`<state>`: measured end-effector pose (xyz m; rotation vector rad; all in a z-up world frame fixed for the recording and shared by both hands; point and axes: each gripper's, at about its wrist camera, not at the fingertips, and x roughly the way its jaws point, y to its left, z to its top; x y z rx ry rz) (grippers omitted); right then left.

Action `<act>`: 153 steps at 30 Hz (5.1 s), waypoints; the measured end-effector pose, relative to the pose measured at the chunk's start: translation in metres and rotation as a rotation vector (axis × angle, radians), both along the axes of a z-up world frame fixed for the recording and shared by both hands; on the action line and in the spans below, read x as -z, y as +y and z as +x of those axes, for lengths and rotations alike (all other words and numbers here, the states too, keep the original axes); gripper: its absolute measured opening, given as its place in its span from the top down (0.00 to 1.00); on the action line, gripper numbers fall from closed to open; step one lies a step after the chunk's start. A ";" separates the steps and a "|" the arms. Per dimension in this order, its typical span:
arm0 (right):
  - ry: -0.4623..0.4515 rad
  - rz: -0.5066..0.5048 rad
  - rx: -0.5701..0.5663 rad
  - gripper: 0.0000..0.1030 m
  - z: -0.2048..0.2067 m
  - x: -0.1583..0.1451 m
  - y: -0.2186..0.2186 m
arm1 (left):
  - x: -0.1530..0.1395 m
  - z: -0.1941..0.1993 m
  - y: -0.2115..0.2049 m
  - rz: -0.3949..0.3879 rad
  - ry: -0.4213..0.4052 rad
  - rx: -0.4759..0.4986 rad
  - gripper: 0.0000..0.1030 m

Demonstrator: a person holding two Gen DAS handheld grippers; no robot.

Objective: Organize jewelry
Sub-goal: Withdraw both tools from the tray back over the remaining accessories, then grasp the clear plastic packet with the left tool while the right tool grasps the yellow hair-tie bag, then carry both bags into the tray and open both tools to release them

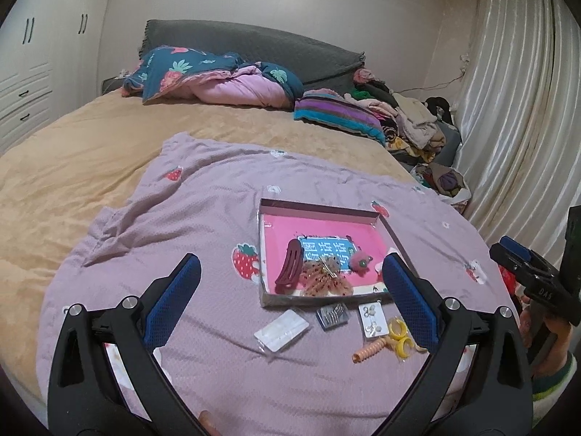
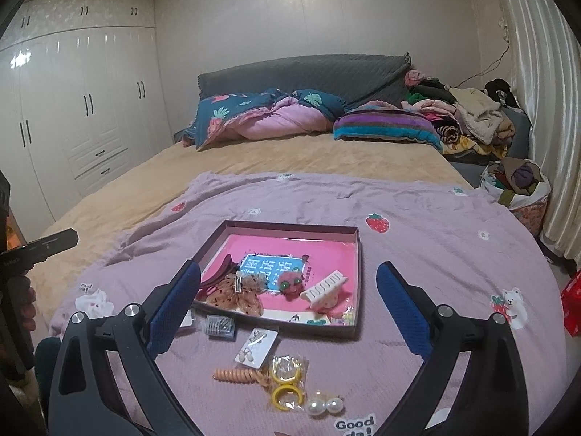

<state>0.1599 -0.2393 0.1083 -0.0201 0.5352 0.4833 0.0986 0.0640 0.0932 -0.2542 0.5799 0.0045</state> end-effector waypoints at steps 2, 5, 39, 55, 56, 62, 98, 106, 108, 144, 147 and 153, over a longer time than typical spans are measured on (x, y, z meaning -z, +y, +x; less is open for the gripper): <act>0.000 -0.002 -0.002 0.06 -0.004 0.000 -0.001 | 0.003 -0.005 -0.001 -0.002 0.007 0.005 0.09; 0.001 -0.003 -0.001 0.06 -0.009 0.000 -0.003 | 0.006 -0.011 -0.003 0.006 0.015 0.009 0.09; 0.167 -0.147 -0.076 0.06 -0.068 0.077 -0.003 | 0.080 -0.033 -0.043 0.109 0.188 0.089 0.09; 0.210 -0.308 -0.079 0.07 -0.030 0.125 0.019 | 0.131 -0.005 -0.059 0.162 0.305 0.139 0.09; 0.213 -0.318 -0.078 0.07 -0.024 0.127 0.020 | 0.134 -0.002 -0.059 0.167 0.308 0.142 0.09; 0.292 -0.333 -0.120 0.19 0.015 0.147 0.027 | 0.144 0.019 -0.053 0.200 0.318 0.124 0.09; 0.355 -0.197 -0.263 0.72 0.000 0.166 0.039 | 0.168 0.049 -0.064 0.248 0.344 0.200 0.63; 0.317 -0.141 -0.280 0.72 -0.014 0.149 0.040 | 0.146 0.024 -0.056 0.177 0.318 0.170 0.63; 0.311 -0.126 -0.286 0.72 -0.017 0.145 0.040 | 0.138 0.020 -0.054 0.170 0.298 0.159 0.63; 0.069 0.053 -0.077 0.72 0.057 0.027 -0.020 | 0.055 0.104 -0.111 0.153 0.127 0.199 0.63; 0.066 0.066 -0.066 0.72 0.068 0.021 -0.021 | 0.058 0.116 -0.118 0.153 0.135 0.208 0.63; 0.051 0.049 -0.030 0.72 0.092 0.016 -0.018 | 0.068 0.139 -0.126 0.149 0.158 0.219 0.63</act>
